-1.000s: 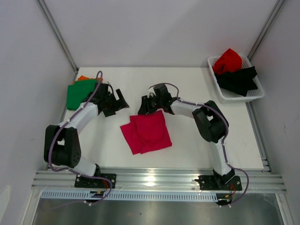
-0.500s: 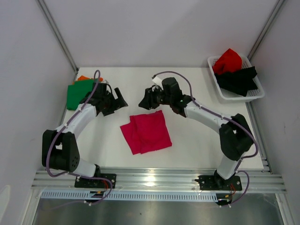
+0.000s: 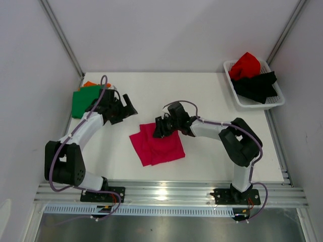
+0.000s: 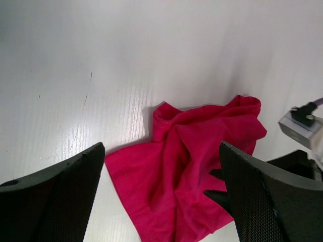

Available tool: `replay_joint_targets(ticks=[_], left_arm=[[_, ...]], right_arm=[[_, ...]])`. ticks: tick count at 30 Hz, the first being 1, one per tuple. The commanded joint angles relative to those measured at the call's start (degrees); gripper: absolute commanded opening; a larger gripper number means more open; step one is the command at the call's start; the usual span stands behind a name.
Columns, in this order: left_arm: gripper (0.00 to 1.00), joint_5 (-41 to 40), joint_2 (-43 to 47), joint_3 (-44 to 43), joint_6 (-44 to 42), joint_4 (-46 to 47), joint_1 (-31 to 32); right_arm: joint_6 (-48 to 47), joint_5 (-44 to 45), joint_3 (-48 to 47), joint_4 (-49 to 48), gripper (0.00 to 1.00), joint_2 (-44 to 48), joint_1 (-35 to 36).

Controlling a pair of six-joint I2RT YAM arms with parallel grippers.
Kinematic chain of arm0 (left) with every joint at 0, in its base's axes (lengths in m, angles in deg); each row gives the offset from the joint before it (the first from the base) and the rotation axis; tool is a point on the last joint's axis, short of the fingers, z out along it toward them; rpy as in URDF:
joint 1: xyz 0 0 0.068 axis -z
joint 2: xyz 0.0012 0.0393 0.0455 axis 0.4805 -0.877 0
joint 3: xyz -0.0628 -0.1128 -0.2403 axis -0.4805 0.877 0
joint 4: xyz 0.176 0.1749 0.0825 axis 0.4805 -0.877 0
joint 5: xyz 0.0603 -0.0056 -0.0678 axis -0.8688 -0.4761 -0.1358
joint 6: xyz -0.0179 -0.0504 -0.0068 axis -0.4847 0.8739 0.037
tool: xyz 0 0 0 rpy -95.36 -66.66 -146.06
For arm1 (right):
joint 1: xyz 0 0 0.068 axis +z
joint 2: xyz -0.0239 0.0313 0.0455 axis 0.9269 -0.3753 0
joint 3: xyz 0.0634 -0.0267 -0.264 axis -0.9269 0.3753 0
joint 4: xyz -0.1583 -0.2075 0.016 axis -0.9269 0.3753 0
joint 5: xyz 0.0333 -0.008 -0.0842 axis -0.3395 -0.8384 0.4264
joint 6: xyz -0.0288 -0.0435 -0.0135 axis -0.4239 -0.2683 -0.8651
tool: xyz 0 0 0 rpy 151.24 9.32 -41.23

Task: Fold and stack the t-shirts
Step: Fold the long partially folded tshirt into a neat square

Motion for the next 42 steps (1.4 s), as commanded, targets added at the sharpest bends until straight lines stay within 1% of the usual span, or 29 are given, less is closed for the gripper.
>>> replay_joint_targets(ticks=[1,4,9,14,17,18,20,22,24,25,26,28,29,31,32,34,35,38,41,42], left_arm=[[0.96,-0.58,3.42,-0.37,-0.67,0.1,-0.12],[0.96,-0.05,3.86,-0.54,-0.59,0.1,-0.21],[0.96,-0.57,4.3,-0.89,-1.02,-0.78,-0.21],[0.96,-1.63,5.09,-0.54,-1.55,-1.48,-0.47],[0.96,-1.46,5.88,-0.37,-1.38,-1.48,-0.47],[0.96,-1.54,6.05,-0.37,-1.46,-1.48,-0.47],[0.96,-1.72,6.32,-0.37,-1.46,-1.66,-0.47],[0.96,-1.81,6.14,-0.28,-1.64,-1.66,-0.56],[0.96,-1.81,5.97,-0.19,-1.47,-1.57,-0.56],[0.96,-1.72,5.71,-0.1,-1.46,-1.48,-0.56],[0.96,-1.63,5.62,-0.1,-1.46,-1.48,-0.56],[0.96,-1.54,5.61,0.07,-1.46,-1.22,-0.56],[0.96,-1.54,5.61,0.07,-1.38,-1.13,-0.56],[0.96,-1.19,5.61,0.16,-1.29,-0.87,-0.56],[0.96,-1.02,5.61,0.34,-1.2,-0.61,-0.56],[0.96,-0.75,5.61,0.42,-0.94,-0.34,-0.56],[0.96,-0.58,5.7,0.6,-0.85,-0.25,-0.56],[0.96,-0.31,5.62,0.78,-0.85,0.1,-0.56],[0.96,-0.05,5.7,1.13,-0.94,0.19,-0.56],[0.96,-0.05,5.7,1.39,-1.02,0.19,-0.56]], right_arm=[[0.15,-0.15,-1.08,-2.58,0.39,-1.67,0.87],[-0.9,-0.06,-2.83,-2.49,0.39,-5.17,0.7],[-1.43,-0.76,-8.37,-3.54,0.39,-11.77,-0.62],[0.05,0.37,-13.03,-5.83,0.39,-18.19,-4.3],[1.2,5.55,-14.44,-8.02,0.38,-20.04,-7.02],[2.94,9.74,-14.35,-8.2,0.38,-20.22,-7.73],[5.32,13.54,-13.57,-8.9,0.38,-20.31,-9.4],[9.71,19.41,-11.2,-9.34,0.38,-19.35,-11.77],[13.48,23.21,-8.83,-9.61,0.38,-17.51,-13.27],[14.81,28.89,-6.9,-8.65,0.38,-16.63,-13.45],[15.96,31.55,-6.01,-6.03,0.38,-15.75,-13.54],[19.89,37.61,-4.08,-3.04,0.38,-12.15,-12.93],[21.31,42.78,-2.42,0.11,0.37,-10.92,-12.75],[26.13,47.12,-0.56,2.77,0.37,-6.89,-11.44],[27.9,50.7,1.45,5.31,0.37,-5.64,-10.82],[32.03,53.98,3.04,7.69,0.37,-2.14,-8.72],[37.01,56.52,4.53,10.05,0.37,-1.16,-7.92],[45.72,59.52,5.95,13.58,0.38,1.39,-4.77],[48.74,62.95,6.3,14.12,0.39,2.54,-2.39],[48.14,64.09,6.3,13.08,0.4,2.89,-1.94]])
